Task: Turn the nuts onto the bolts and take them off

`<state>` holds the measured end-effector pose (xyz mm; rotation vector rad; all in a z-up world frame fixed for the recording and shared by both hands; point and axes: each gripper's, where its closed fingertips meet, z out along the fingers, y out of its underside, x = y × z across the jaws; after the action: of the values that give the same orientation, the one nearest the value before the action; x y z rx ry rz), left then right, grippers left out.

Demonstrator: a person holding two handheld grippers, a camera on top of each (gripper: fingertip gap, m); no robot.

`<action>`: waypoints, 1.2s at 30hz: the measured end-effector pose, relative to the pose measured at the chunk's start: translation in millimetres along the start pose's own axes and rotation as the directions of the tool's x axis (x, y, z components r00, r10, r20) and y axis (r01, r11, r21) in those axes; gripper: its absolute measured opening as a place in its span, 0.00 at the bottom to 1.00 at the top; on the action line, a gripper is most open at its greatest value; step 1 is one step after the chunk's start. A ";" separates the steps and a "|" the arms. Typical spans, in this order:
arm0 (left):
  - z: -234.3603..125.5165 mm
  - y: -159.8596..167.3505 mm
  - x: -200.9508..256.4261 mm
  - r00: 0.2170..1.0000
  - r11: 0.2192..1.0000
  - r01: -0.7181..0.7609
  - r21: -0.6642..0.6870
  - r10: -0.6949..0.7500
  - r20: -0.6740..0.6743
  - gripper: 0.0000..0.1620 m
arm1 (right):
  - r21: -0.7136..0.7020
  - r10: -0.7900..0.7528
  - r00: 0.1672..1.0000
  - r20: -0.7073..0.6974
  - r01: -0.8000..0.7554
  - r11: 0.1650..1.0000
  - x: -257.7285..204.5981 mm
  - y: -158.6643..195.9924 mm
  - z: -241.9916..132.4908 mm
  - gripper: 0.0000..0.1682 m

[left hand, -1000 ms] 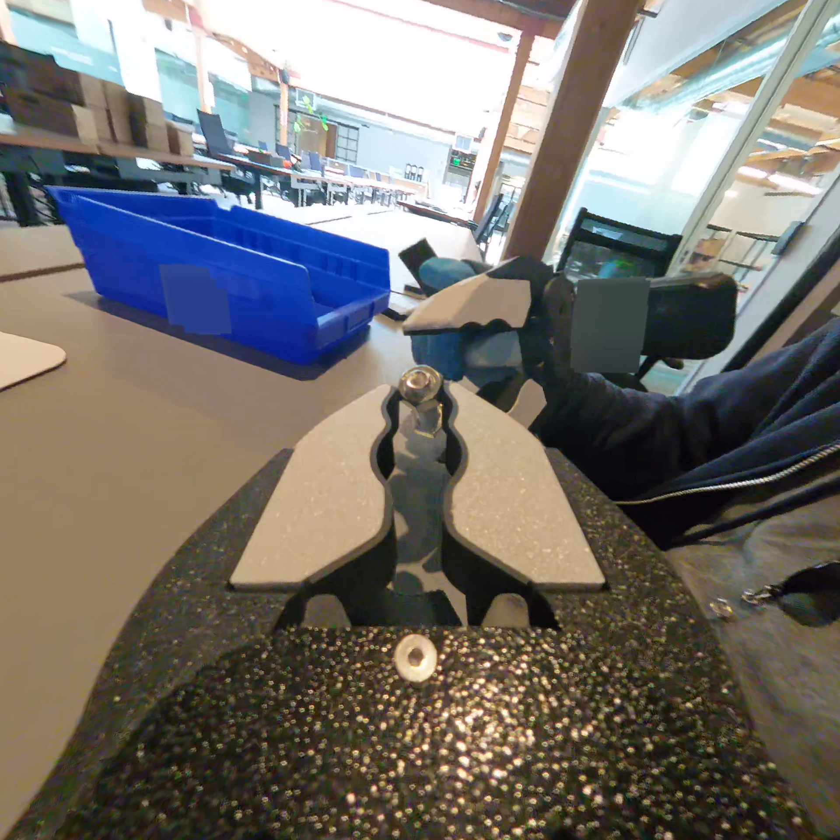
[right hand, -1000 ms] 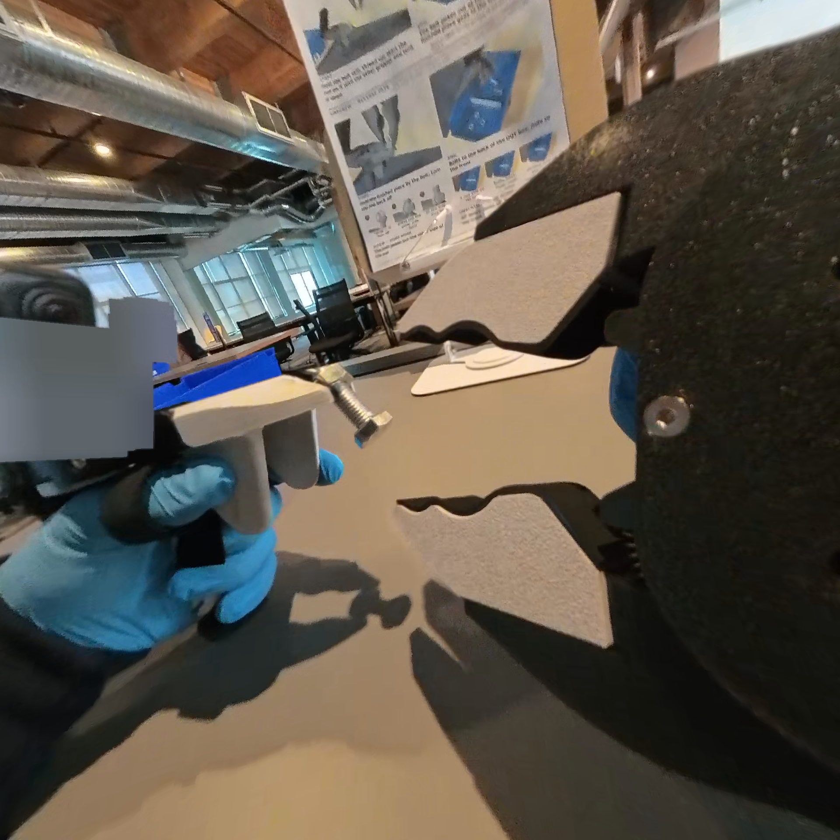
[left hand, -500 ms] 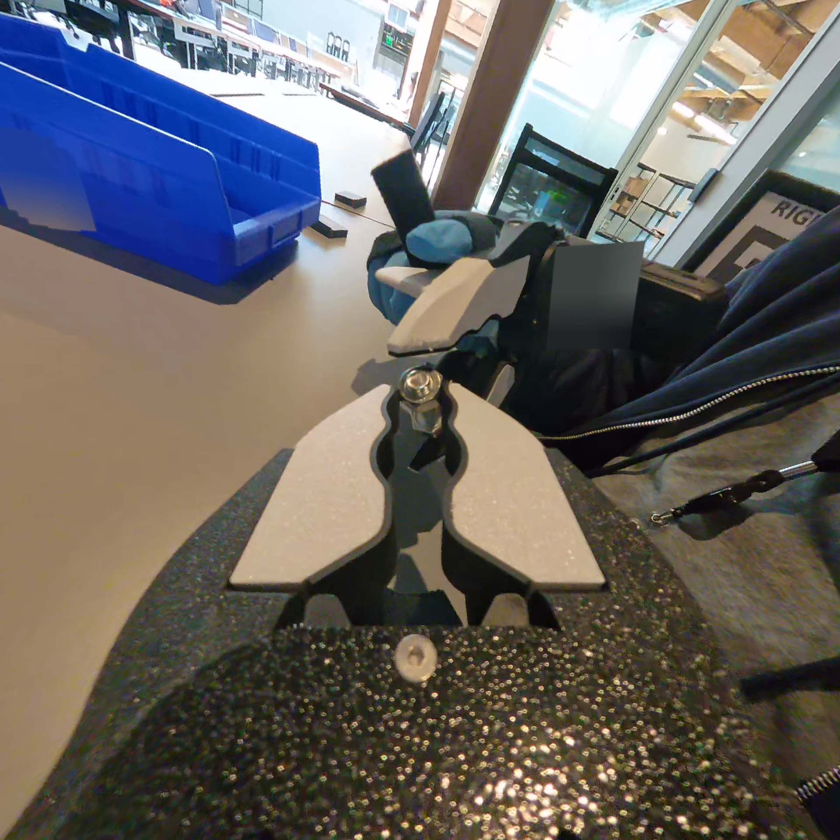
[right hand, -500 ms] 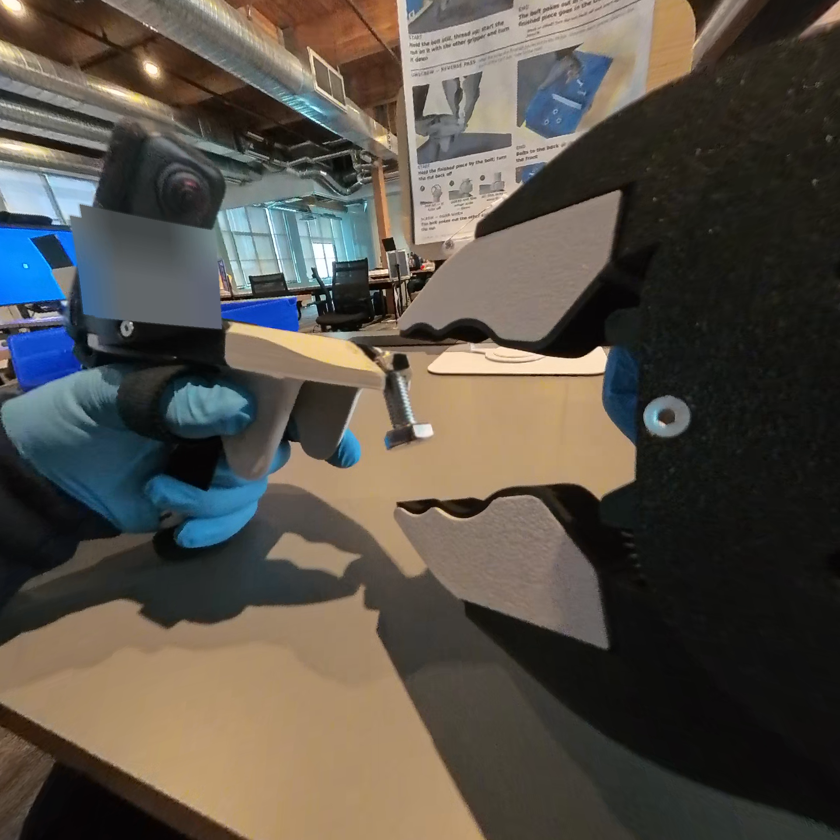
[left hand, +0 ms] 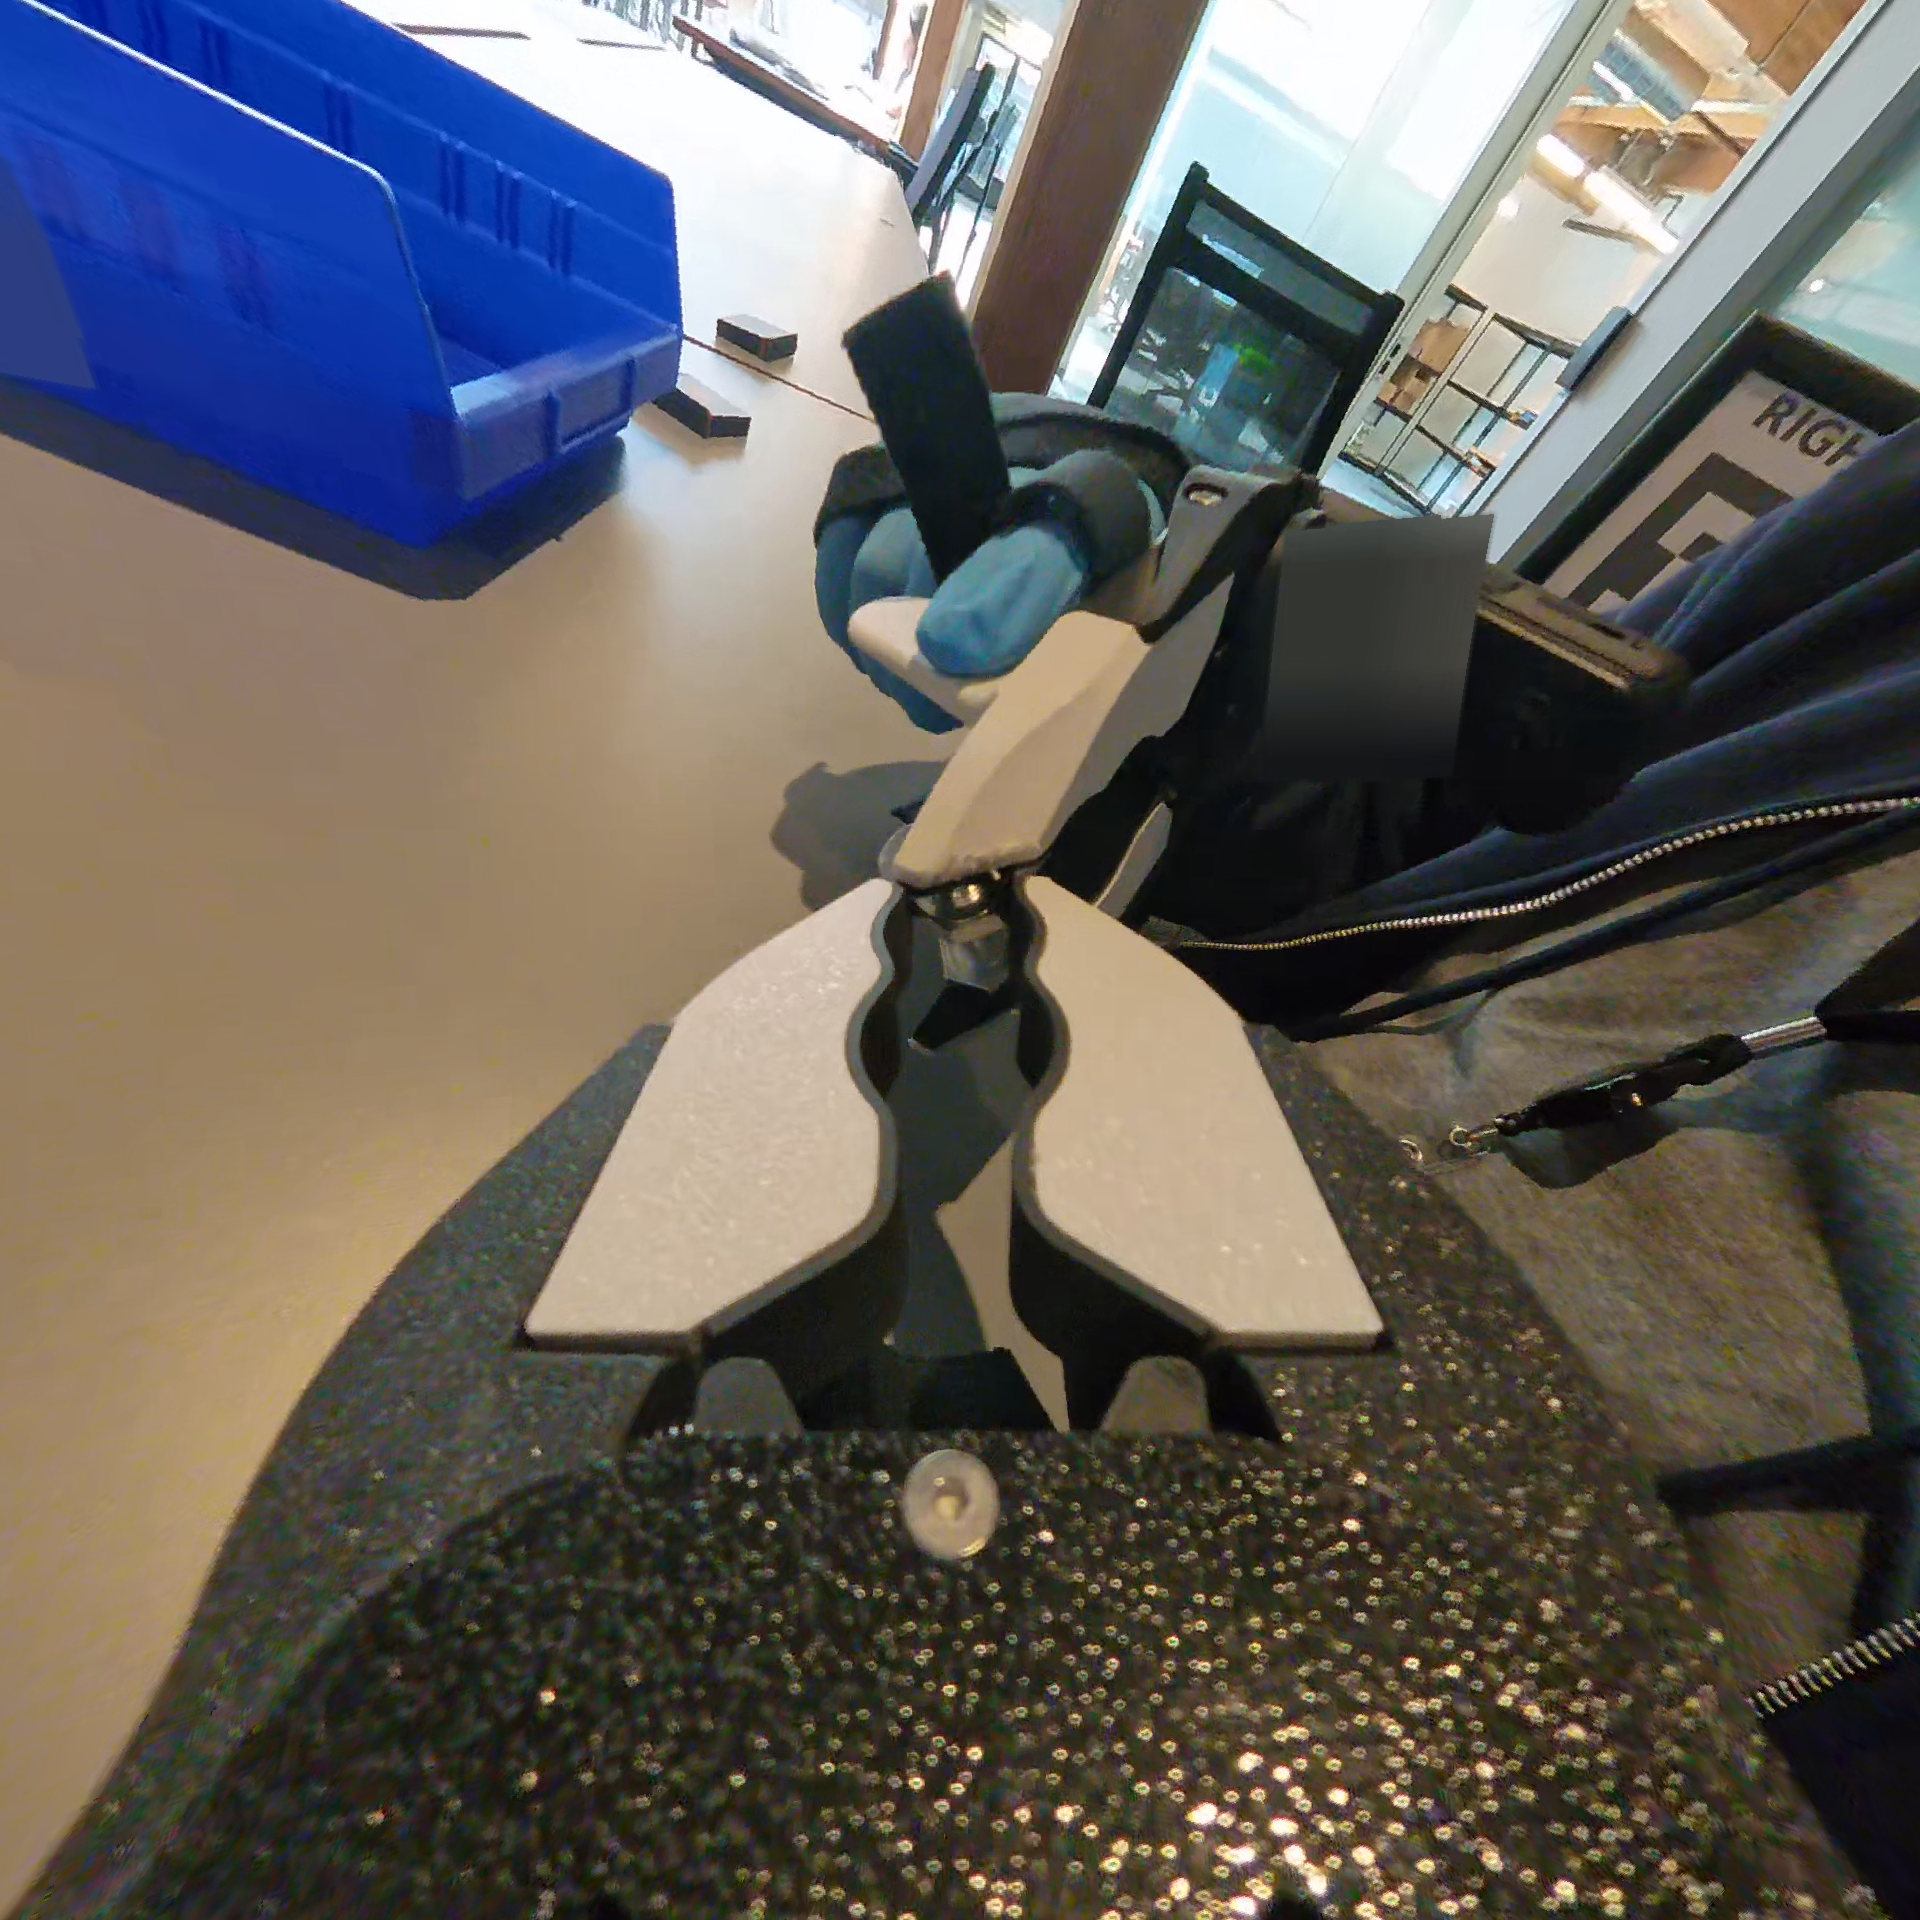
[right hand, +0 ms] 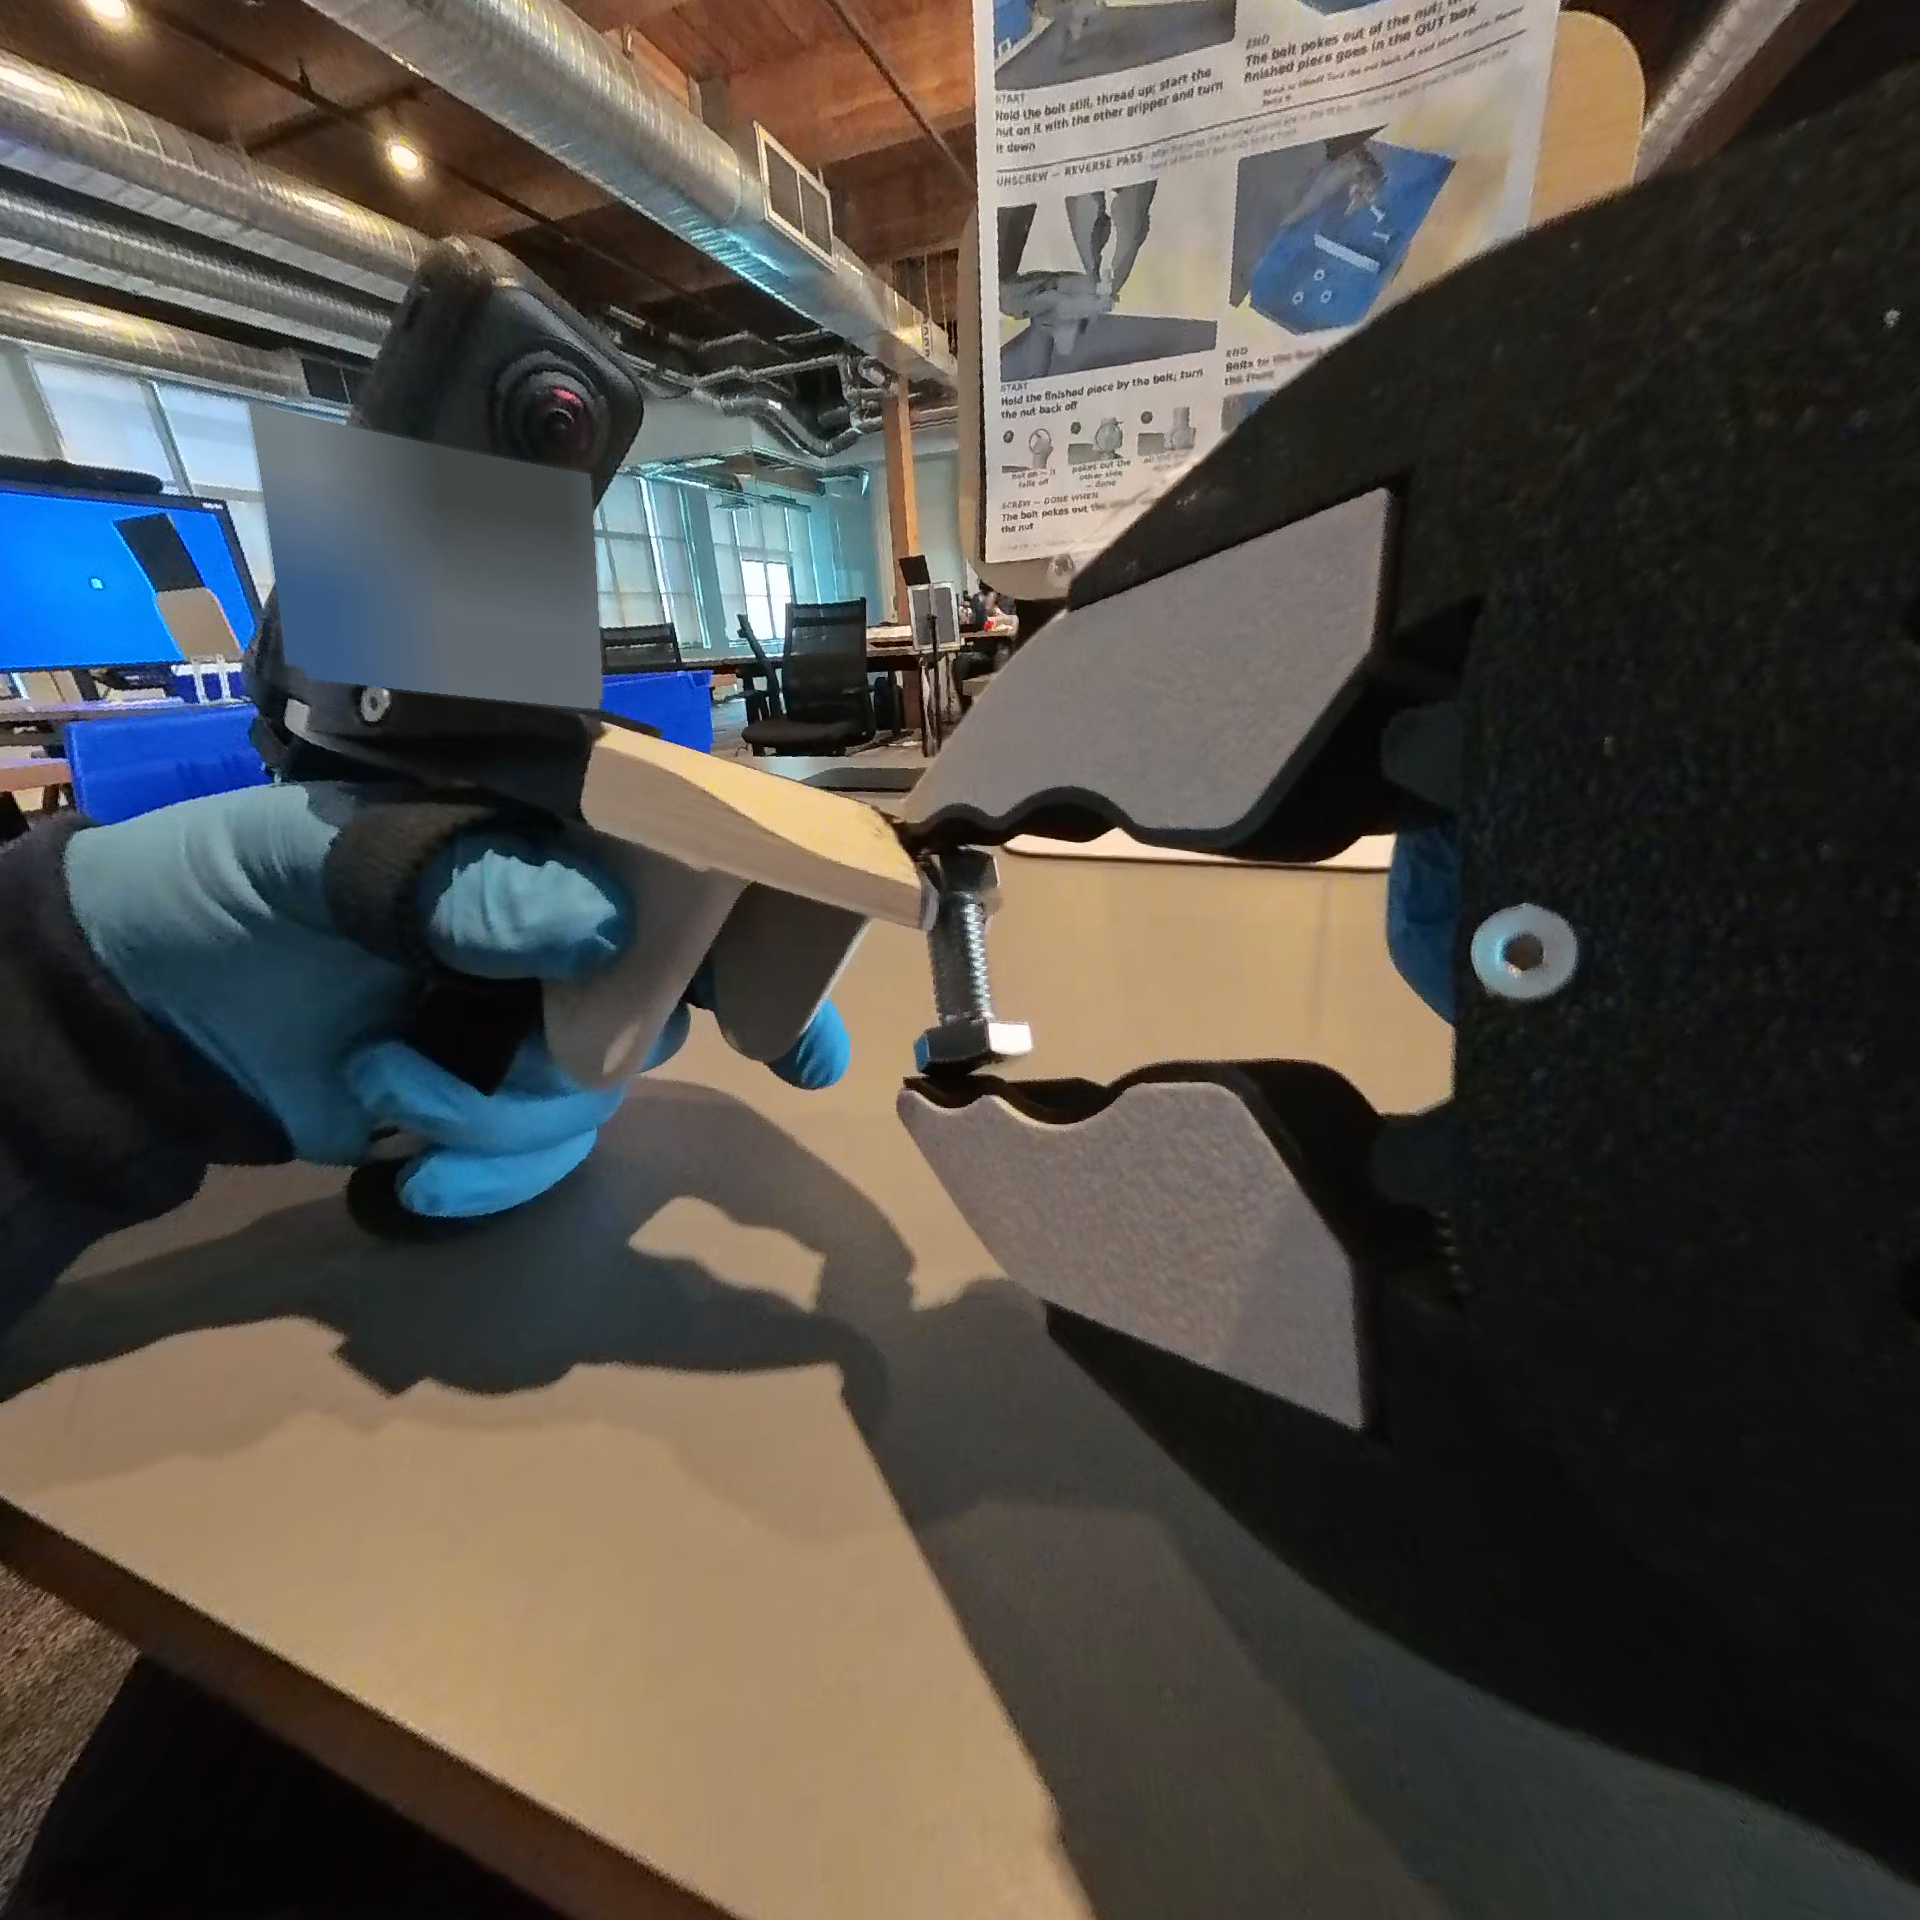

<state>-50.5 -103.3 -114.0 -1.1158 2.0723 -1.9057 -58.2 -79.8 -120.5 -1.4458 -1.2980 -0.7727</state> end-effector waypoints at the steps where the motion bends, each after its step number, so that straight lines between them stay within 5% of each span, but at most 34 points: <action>1: 0.1 0.1 -0.6 1.000 1.000 0.003 -0.001 -0.003 0.002 0.11 | -0.007 0.001 1.000 0.003 -0.001 1.000 -0.2 0.8 0.3 0.25; 20: -14.0 -24.9 -17.4 0.994 0.983 -0.031 0.179 0.012 0.107 0.10 | -0.121 0.036 0.986 -0.162 -0.057 0.991 19.5 25.7 4.9 0.25; 26: -12.2 -27.4 -24.8 0.988 0.980 -0.015 0.198 -0.015 0.151 0.11 | -0.130 0.135 0.950 -0.281 -0.177 0.976 39.5 30.6 2.4 0.25; 36: -0.2 -24.1 -21.0 0.990 0.986 -0.009 0.164 -0.015 0.143 0.18 | -0.178 0.092 0.938 -0.334 -0.159 0.971 41.8 27.1 8.8 0.25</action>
<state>-25.0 -89.6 -100.4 -1.1805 1.8039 -1.8962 -24.3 -55.9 -91.5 -1.4712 -0.8871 -1.0310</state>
